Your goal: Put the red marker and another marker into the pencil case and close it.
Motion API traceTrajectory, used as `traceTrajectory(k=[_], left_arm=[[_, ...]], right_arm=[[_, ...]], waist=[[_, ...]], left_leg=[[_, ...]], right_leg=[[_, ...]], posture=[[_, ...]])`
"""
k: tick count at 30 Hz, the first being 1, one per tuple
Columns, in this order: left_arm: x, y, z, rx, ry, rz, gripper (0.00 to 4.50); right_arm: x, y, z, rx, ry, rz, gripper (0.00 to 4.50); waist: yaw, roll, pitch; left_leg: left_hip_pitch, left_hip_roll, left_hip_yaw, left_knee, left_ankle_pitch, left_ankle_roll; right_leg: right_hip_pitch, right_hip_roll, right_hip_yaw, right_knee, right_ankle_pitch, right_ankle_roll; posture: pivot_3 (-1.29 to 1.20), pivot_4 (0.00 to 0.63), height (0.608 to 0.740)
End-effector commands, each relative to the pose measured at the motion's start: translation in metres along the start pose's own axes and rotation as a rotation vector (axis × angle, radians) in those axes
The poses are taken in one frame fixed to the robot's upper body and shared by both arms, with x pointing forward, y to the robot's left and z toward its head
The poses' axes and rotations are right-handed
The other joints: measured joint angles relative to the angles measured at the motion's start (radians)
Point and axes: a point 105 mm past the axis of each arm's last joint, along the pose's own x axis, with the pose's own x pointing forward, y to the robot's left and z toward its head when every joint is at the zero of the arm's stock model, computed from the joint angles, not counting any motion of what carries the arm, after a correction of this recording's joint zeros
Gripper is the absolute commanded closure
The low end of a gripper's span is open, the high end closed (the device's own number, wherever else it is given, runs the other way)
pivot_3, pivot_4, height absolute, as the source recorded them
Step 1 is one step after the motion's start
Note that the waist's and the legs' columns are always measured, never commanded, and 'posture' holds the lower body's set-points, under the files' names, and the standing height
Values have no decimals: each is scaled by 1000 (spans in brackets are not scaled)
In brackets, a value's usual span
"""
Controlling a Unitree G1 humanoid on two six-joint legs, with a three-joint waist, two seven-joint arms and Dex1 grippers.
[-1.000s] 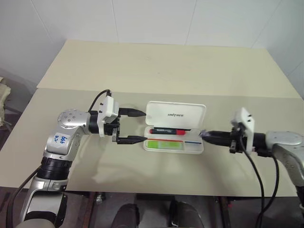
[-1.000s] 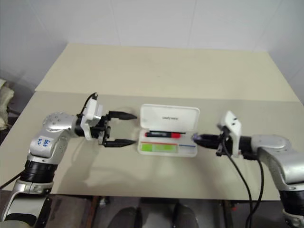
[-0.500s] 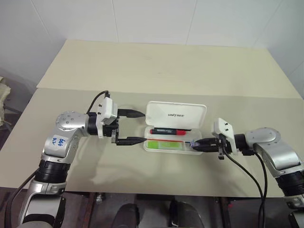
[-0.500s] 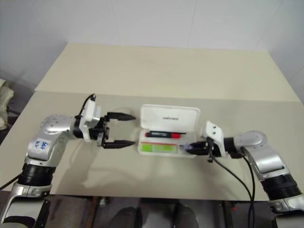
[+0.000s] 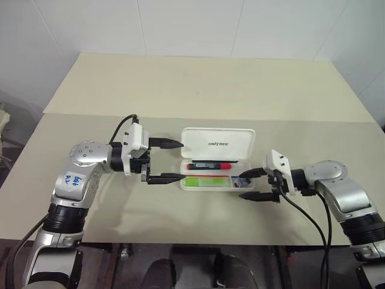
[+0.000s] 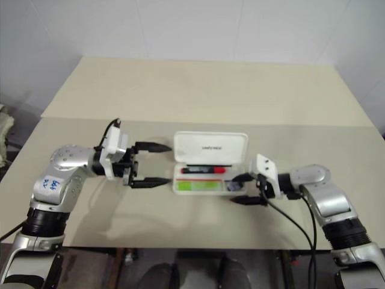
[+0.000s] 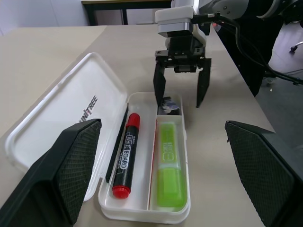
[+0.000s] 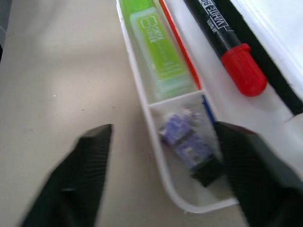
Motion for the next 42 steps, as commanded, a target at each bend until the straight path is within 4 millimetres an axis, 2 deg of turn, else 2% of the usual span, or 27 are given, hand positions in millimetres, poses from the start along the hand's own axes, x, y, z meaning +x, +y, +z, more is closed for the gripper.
traceTrajectory(k=[1,4,9,13,17,22,29,30,34,38,42], left_arm=[[-1,0,9,31,-19,-7,0],[-2,0,8,28,-17,-3,0],[-4,2,8,26,-18,5,0],[-8,7,8,26,-22,19,0],[-16,11,7,22,-36,49,0],[-25,17,3,33,-34,92,1692],[-32,23,1,41,-33,122,4148],[-34,26,0,41,-32,142,4451],[-40,37,-3,40,-37,220,4485],[-45,64,-7,31,-43,399,4485],[-37,84,-17,28,-3,519,4485]], right_arm=[[-14,1,30,-45,-76,-28,43],[-24,13,40,-25,-110,-4,43],[-38,24,35,14,-91,-19,43],[-60,20,32,27,-102,-116,43],[-86,6,31,15,-136,-250,43],[-107,-4,31,-24,-178,-350,0],[-107,3,41,-73,-216,-297,0],[-107,5,50,-89,-246,-276,0],[-105,10,64,-92,-296,-218,0],[-99,15,74,-96,-316,-162,0],[-97,13,77,-97,-307,-162,0]], waist=[[1,0,0],[8,0,0],[14,0,0],[13,0,0],[8,0,0],[8,0,0],[8,0,0],[8,0,0],[8,0,0],[13,0,0],[12,-1,0]], left_leg=[[0,0,0,0,0,0],[-1,0,-1,0,0,0],[-2,-1,-2,0,-2,1],[-2,-1,-2,-1,-3,1],[-2,-1,-1,-1,-2,1],[-1,-1,0,-1,-1,1],[-1,-1,0,-1,-1,1],[-1,-1,0,-1,-1,1],[-1,-1,0,-1,-1,1],[-1,-1,-2,-1,-1,1],[-1,-1,-1,0,-1,1]], right_leg=[[0,0,0,0,0,0],[0,0,0,0,0,0],[0,0,-1,-1,0,0],[0,0,-1,-2,0,0],[0,0,-1,-3,0,0],[0,0,-1,-2,0,0],[0,0,-1,-2,0,0],[0,0,-1,-2,0,0],[0,0,-1,-2,0,0],[0,0,-1,-2,0,0],[1,0,-1,-2,0,1]], posture=[[0,150,740],[0,150,740],[0,150,740],[0,150,740],[0,150,740],[0,150,740],[0,150,740],[0,150,740],[0,150,740],[0,150,740],[0,150,740]])
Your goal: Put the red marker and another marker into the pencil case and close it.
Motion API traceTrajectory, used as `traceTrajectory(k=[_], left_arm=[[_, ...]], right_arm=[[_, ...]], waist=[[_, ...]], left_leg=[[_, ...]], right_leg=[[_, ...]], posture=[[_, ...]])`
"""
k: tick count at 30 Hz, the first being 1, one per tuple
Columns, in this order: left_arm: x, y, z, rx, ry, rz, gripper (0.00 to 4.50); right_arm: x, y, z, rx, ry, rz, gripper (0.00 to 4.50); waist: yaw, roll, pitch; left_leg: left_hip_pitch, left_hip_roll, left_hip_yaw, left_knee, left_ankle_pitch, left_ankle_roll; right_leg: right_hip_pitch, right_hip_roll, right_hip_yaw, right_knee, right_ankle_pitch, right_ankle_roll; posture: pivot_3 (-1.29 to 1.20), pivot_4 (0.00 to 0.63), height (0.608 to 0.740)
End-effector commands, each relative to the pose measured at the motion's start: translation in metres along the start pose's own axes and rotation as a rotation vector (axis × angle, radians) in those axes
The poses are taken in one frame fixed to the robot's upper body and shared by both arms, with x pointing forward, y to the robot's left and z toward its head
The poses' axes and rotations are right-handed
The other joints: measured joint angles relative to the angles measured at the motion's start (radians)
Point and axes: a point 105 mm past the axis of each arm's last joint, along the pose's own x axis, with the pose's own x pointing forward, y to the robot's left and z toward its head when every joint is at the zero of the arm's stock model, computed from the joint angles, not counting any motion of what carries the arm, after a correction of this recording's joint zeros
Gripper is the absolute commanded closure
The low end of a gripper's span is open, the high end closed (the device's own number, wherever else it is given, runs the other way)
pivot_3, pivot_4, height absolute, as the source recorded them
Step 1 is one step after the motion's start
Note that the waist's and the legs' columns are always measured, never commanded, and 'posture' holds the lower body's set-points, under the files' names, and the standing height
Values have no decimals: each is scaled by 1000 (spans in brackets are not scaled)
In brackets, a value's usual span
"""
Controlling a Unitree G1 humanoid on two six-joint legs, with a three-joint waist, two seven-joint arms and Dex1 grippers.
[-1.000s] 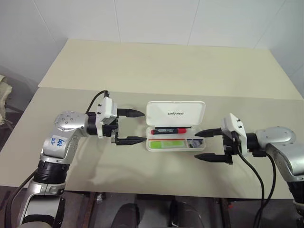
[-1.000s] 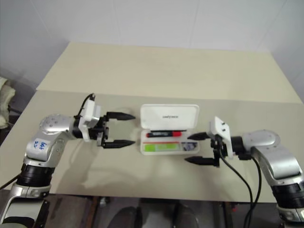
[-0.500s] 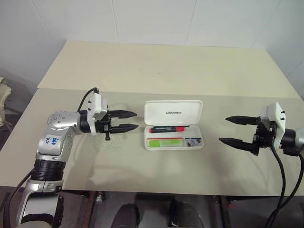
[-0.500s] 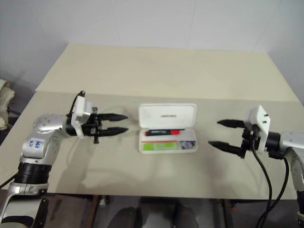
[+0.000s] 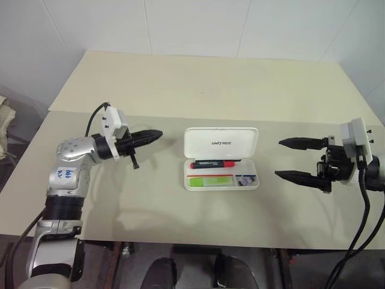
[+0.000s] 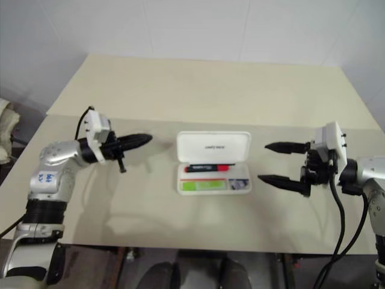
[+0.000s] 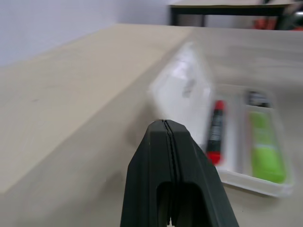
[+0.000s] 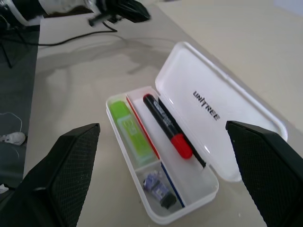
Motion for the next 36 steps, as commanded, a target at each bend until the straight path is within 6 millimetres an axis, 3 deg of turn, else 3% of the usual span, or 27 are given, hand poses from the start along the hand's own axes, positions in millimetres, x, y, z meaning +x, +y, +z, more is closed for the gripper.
traceTrajectory(k=[1,7,13,17,21,26,36], left_arm=[[11,10,-1,52,28,76,4485],[46,2,-15,42,61,77,4485],[70,-21,0,36,-40,-51,4485],[69,-31,12,47,-106,-133,4485],[56,-41,17,77,-125,-234,4485],[48,-60,8,130,-42,-401,4485],[65,-97,-19,146,107,-600,4485]], right_arm=[[2,2,10,-38,5,16,0],[7,1,12,-39,6,16,0],[12,4,10,-36,10,21,0],[13,5,9,-34,10,20,0],[13,8,8,-27,8,20,0],[15,12,7,-21,2,14,0],[17,16,12,-26,-17,1,0]], waist=[[-1,0,0],[0,0,0],[-2,-1,0],[-3,-1,0],[-3,-1,0],[-2,0,0],[0,-1,0]], left_leg=[[0,0,0,0,0,0],[-1,0,1,0,0,0],[-1,0,1,0,0,0],[0,0,1,0,0,0],[-1,0,1,0,0,0],[0,0,1,0,0,0],[-1,0,1,0,0,0]], right_leg=[[0,0,0,0,0,0],[0,0,0,0,0,0],[0,0,-1,-1,0,0],[0,0,-1,-1,0,0],[0,0,0,-1,0,0],[0,0,0,-1,0,0],[0,0,0,-1,0,0]], posture=[[0,150,740],[0,150,740],[0,150,740],[0,150,740],[0,150,740],[0,150,740],[0,150,740]])
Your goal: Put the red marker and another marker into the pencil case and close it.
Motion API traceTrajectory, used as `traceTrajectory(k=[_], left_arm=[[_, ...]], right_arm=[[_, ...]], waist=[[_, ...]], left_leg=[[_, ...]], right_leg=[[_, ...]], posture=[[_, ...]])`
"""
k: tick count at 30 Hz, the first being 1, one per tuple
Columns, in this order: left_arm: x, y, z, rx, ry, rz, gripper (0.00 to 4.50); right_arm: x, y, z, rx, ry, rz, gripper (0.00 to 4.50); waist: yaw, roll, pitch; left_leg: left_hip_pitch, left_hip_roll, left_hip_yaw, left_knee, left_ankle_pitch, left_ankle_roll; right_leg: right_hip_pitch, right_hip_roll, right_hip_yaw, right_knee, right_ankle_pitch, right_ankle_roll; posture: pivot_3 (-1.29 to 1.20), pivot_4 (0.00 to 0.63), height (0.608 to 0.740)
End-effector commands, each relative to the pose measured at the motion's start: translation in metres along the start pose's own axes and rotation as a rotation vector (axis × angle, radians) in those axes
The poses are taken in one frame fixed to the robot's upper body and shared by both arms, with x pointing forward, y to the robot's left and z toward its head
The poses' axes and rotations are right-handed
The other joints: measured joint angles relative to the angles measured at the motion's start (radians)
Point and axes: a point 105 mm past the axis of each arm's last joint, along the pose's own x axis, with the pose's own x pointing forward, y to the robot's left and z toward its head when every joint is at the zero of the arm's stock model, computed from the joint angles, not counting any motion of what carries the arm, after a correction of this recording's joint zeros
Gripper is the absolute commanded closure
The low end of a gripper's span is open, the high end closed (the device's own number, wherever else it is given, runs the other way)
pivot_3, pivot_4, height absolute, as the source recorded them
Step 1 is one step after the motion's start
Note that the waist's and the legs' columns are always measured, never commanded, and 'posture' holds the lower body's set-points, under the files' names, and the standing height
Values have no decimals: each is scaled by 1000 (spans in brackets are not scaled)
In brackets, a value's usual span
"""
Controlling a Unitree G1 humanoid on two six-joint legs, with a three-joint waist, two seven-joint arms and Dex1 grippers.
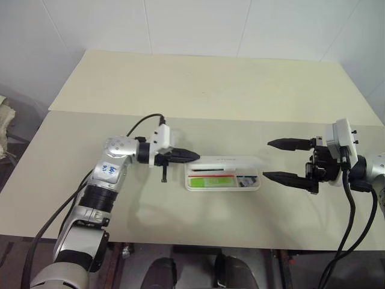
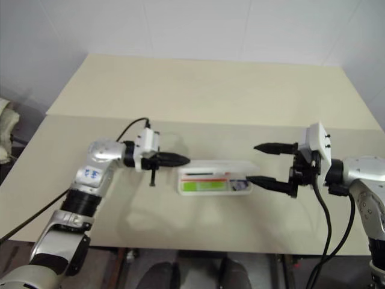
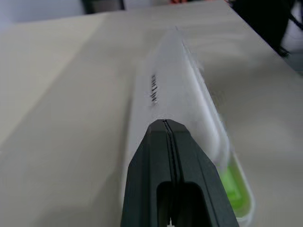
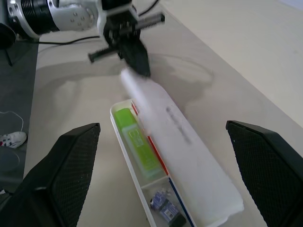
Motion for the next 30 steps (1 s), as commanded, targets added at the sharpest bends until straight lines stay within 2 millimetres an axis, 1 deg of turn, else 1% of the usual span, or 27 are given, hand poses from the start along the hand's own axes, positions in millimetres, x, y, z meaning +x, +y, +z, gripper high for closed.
traceTrajectory(k=[1,4,9,12,15,19,25,29,30], left_arm=[[12,-10,-6,9,54,-72,4485],[19,-14,-15,-16,98,-88,4485],[32,-15,-23,-28,152,-92,4485],[35,-14,-23,-28,166,-92,4485],[42,-18,-20,-71,170,-127,4485],[42,-22,-24,-108,210,-148,4485],[42,-25,-25,-122,224,-157,4485],[44,-21,-18,-185,188,-111,4485],[42,-21,-18,-188,186,-107,4485]], right_arm=[[-2,6,12,-38,-29,1,0],[-2,7,13,-39,-28,-5,0],[-1,13,17,-47,-36,-20,0],[-1,15,17,-47,-40,-28,0],[-1,18,17,-47,-51,-46,0],[1,23,16,-42,-63,-59,0],[3,26,15,-38,-70,-66,0],[6,26,13,-29,-83,-64,0],[6,26,13,-28,-84,-62,0]], waist=[[-1,0,0],[-1,0,0],[0,0,0],[1,0,0],[3,0,0],[1,0,0],[2,0,0],[2,0,0],[2,0,0]], left_leg=[[0,0,0,0,0,0],[0,0,0,0,0,0],[0,0,0,0,0,0],[0,0,0,0,0,0],[0,0,0,0,0,0],[1,0,0,0,0,0],[1,0,-1,0,0,0],[1,0,-1,0,0,0],[1,0,-1,0,0,1]], right_leg=[[0,0,0,0,0,0],[0,0,0,0,0,0],[0,0,0,0,0,0],[0,0,0,0,0,0],[0,0,0,0,0,0],[1,0,0,0,0,0],[1,0,1,0,0,0],[1,0,1,0,0,0],[1,0,1,0,0,0]], posture=[[0,150,740],[0,150,740],[0,150,740],[0,150,740],[0,150,740],[0,150,740],[0,150,740],[0,150,740],[0,150,740]])
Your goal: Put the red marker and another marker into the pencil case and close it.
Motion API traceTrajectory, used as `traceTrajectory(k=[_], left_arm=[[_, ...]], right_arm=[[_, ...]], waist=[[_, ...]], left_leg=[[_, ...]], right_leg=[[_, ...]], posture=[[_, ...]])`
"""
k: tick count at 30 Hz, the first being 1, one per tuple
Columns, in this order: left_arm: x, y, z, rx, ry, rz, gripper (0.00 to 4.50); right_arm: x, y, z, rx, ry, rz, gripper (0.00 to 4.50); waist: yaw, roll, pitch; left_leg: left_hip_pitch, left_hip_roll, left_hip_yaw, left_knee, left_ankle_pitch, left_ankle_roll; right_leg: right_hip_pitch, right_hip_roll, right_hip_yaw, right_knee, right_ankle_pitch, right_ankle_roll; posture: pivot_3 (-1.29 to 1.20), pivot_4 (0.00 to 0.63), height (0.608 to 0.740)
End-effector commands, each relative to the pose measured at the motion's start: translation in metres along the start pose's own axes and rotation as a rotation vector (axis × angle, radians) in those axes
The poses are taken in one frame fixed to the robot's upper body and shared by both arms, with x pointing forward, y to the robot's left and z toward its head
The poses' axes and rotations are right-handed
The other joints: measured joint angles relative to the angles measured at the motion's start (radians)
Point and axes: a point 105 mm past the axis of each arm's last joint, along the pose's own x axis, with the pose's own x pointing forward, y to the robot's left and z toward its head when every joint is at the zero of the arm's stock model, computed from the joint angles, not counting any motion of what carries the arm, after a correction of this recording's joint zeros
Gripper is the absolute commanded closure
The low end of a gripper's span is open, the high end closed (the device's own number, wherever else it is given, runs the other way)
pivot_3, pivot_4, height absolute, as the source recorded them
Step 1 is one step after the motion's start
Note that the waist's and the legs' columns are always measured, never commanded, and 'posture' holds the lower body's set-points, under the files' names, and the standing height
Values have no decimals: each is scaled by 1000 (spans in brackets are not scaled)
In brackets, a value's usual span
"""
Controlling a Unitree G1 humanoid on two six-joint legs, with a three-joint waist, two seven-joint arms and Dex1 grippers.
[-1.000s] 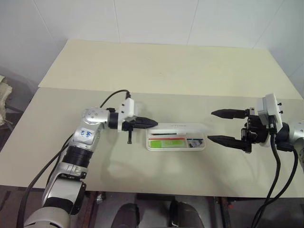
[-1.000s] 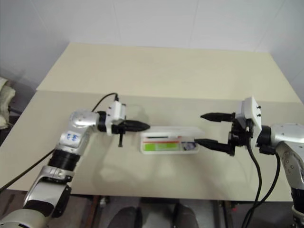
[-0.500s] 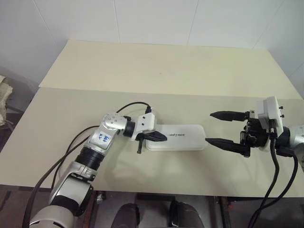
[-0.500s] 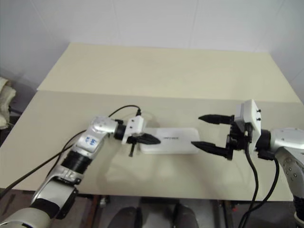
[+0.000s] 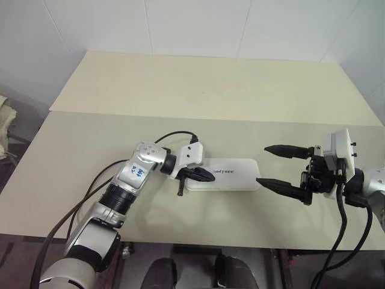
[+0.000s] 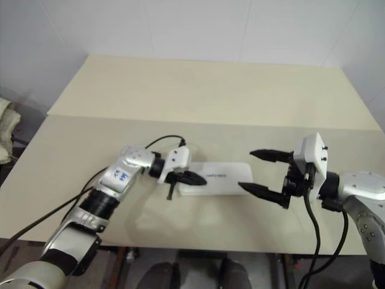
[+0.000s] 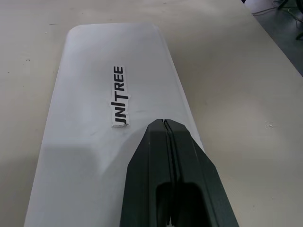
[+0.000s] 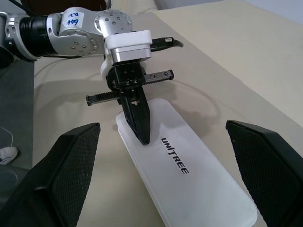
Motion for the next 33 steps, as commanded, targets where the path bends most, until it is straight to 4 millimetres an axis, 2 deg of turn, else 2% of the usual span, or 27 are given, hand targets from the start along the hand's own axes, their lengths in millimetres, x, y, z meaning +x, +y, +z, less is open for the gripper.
traceTrajectory(k=[1,5,7,10,15,17,18,19,21,25,27,30,31,33], left_arm=[[-1,-3,-4,-43,4,3,4485],[-7,-3,-6,-44,14,15,4485],[-29,2,6,-47,-108,80,4485],[-58,-1,11,-21,-209,132,4485],[-64,-4,12,-10,-235,143,4485],[-99,0,10,8,-270,269,4485],[-110,0,10,10,-279,309,4120],[-119,-1,9,13,-282,337,3958],[-126,-4,9,5,-282,345,3340],[-132,-7,9,-6,-282,356,2009],[-138,-13,5,-7,-264,359,1279],[-138,-15,4,-8,-260,356,228],[-138,-15,5,-8,-261,356,12],[-139,-14,5,-1,-256,362,12]], right_arm=[[0,3,11,-41,-40,9,0],[2,3,11,-40,-41,12,0],[2,-1,10,-38,-45,14,0],[4,-3,8,-23,-42,32,0],[3,-3,7,-15,-39,44,0],[-4,-4,-2,-18,-2,38,0],[-6,-4,-5,-20,9,37,0],[-10,-5,-7,-22,16,25,0],[-14,-8,-10,-25,23,6,0],[-24,-13,-15,-45,46,-22,0],[-40,-22,-23,-69,91,-87,0],[-52,-31,-25,-103,109,-152,0],[-56,-33,-25,-112,109,-172,0],[-62,-38,-26,-129,113,-218,0]], waist=[[0,0,0],[-3,0,0],[-5,0,0],[-13,0,0],[8,0,0],[11,0,0],[9,0,0],[8,0,0],[4,0,0],[14,0,0],[15,0,0],[13,0,0],[14,0,0],[13,0,0]], left_leg=[[0,0,0,0,0,0],[0,0,0,0,0,0],[0,0,0,0,0,0],[1,1,0,0,0,0],[0,0,-1,0,0,0],[-1,-1,-1,1,0,0],[-1,-1,-1,0,0,0],[-1,0,-1,0,0,0],[-1,0,-1,-1,0,0],[0,-1,-1,0,0,0],[0,-1,-1,0,0,0],[0,0,0,-1,0,0],[0,0,0,-1,0,0],[1,0,0,-1,0,0]], right_leg=[[0,0,0,0,0,0],[0,0,0,0,0,0],[0,0,0,0,0,0],[0,0,1,0,0,0],[0,0,0,1,0,0],[0,-1,0,0,0,0],[0,0,0,0,0,0],[-1,0,0,0,0,0],[-1,0,-1,0,0,0],[0,-1,0,0,0,0],[0,0,0,0,0,0],[0,0,0,0,0,0],[0,0,0,0,0,0],[0,0,1,0,0,0]], posture=[[0,150,740],[0,150,740],[0,150,740],[0,150,740],[0,150,740],[0,150,740],[0,150,740],[0,150,740],[0,150,740],[0,150,740],[0,150,740],[0,150,740],[0,150,740],[0,150,740]])
